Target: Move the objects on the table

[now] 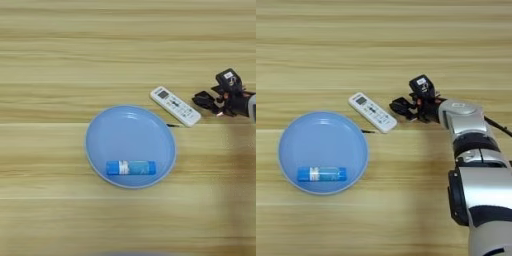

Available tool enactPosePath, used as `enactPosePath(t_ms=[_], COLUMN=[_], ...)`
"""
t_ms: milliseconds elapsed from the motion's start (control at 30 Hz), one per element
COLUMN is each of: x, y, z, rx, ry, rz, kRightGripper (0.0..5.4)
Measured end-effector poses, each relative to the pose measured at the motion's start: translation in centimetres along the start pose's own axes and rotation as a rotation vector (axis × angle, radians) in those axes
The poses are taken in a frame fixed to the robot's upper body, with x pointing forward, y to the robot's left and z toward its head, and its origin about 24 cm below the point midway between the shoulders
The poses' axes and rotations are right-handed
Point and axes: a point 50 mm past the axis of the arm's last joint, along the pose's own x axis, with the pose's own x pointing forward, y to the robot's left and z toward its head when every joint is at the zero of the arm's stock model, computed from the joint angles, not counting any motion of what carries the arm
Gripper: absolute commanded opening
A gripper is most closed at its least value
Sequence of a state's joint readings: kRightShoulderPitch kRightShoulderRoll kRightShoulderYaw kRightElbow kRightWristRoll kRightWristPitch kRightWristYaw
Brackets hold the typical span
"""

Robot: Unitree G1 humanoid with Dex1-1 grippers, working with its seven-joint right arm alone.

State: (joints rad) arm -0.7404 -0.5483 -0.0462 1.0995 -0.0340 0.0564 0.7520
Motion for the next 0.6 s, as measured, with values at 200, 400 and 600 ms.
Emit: enactPosePath(t_ms=[200, 400, 600], x=[-0.1, -0.6, -1.4], y=[0.0, 0.6, 2.7], z=[1.4, 5.1, 6.2], rx=[-0.031, -0.113, -0.156], ry=[-0.053, -0.178, -0.236], rz=[0.017, 0.054, 0.137], kRightGripper=[5.11, 5.38, 5.38])
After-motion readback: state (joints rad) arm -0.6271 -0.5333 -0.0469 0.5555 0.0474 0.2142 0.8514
